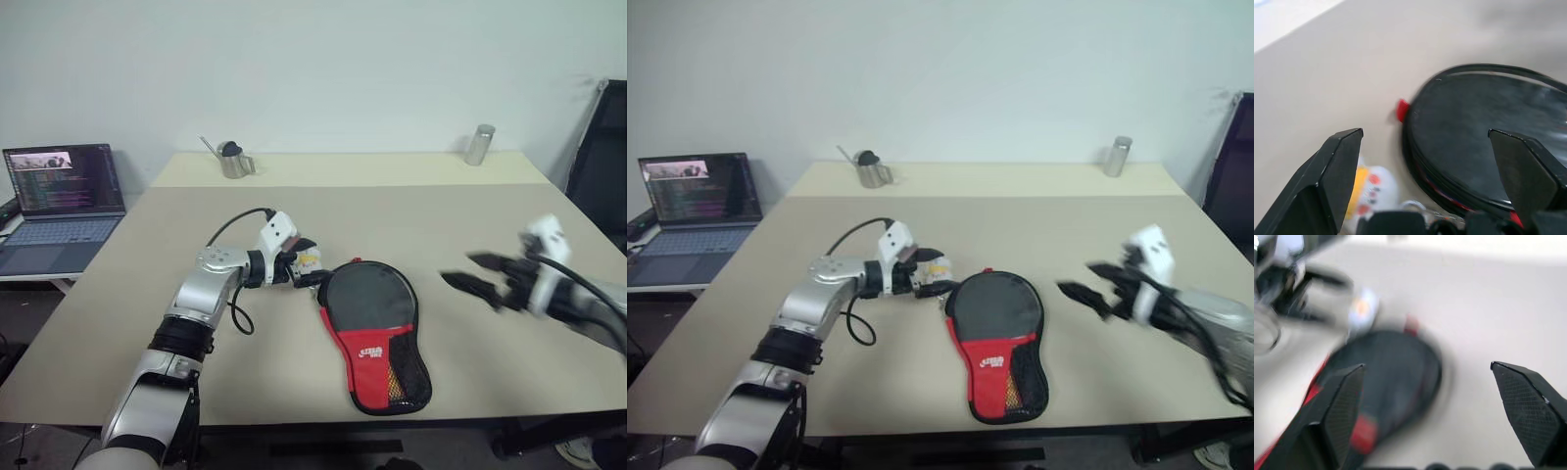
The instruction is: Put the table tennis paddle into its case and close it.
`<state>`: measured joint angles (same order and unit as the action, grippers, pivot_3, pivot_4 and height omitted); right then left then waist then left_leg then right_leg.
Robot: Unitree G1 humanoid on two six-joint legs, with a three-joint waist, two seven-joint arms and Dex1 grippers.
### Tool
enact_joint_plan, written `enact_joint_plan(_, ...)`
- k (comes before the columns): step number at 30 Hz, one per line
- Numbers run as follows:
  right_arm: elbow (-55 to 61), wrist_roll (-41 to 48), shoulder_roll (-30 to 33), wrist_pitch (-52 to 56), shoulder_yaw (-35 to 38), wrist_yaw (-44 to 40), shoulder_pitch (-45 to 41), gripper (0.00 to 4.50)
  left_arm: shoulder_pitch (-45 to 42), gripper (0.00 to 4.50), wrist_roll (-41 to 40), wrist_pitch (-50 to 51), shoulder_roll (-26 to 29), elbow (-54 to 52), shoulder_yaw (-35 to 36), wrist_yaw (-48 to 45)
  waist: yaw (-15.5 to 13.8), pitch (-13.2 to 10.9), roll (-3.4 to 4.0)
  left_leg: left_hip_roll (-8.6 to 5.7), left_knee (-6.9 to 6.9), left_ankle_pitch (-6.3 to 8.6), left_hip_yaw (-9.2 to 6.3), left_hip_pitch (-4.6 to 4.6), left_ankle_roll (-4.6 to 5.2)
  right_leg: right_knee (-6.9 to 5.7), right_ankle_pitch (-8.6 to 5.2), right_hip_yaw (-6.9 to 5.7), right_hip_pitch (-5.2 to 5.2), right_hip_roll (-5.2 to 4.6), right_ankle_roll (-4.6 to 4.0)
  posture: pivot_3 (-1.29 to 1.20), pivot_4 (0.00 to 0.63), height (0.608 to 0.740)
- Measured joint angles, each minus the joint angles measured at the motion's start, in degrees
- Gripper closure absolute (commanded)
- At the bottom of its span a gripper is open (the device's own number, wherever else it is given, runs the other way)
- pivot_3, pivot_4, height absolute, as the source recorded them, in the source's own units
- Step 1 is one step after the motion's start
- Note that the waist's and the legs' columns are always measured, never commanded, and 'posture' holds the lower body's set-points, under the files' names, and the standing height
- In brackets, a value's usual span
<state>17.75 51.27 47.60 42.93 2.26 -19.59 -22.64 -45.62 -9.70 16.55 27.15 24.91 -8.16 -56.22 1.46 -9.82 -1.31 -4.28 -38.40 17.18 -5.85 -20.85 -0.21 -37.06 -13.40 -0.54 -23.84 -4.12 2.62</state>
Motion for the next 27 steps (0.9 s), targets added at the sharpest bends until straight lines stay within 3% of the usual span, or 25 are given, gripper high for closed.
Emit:
enact_joint_plan(5,-6.0,-16.3,-13.1,-3.7,-13.0,4.1,-3.4,0.02,-0.2,0.00,1.0,0.8,-0.3,0.5,0.3,3.3,-0.7,0.0,0.00,-0.13,-0.25,0.02,-0.08,-0.69,-0.12,-0.04,0.02,-0.04,-0.63,-0.09,-0.02,0.00,0.150,0.740)
enact_joint_plan(10,-15.2,-25.3,-23.2,-7.9,-17.3,4.4,-3.6,0.02,0.9,0.00,1.1,3.0,-0.1,-0.7,1.0,5.1,-0.8,0.0,0.00,-0.20,-0.50,0.09,-0.10,-1.19,-0.18,-0.13,0.08,-0.04,-1.09,-0.10,0.01,0.00,0.150,0.740)
enact_joint_plan(16,-18.4,-31.7,-25.2,-11.7,-17.5,0.2,-3.6,0.02,1.5,0.00,1.6,5.7,0.4,-1.4,1.6,7.3,-0.7,0.1,0.01,-0.16,-0.53,0.08,0.00,-0.96,-0.21,-0.50,0.11,-0.03,-1.07,-0.02,-0.03,0.00,0.150,0.740)
enact_joint_plan(27,-21.8,-36.7,-31.1,-15.2,-17.4,-5.6,-4.3,0.02,-2.0,0.00,4.0,11.3,-7.9,3.2,1.6,16.7,0.2,0.2,-0.06,-0.15,-0.63,-0.02,0.11,-0.76,-0.36,-0.95,0.14,0.06,-1.08,0.01,-0.07,0.00,0.150,0.740)
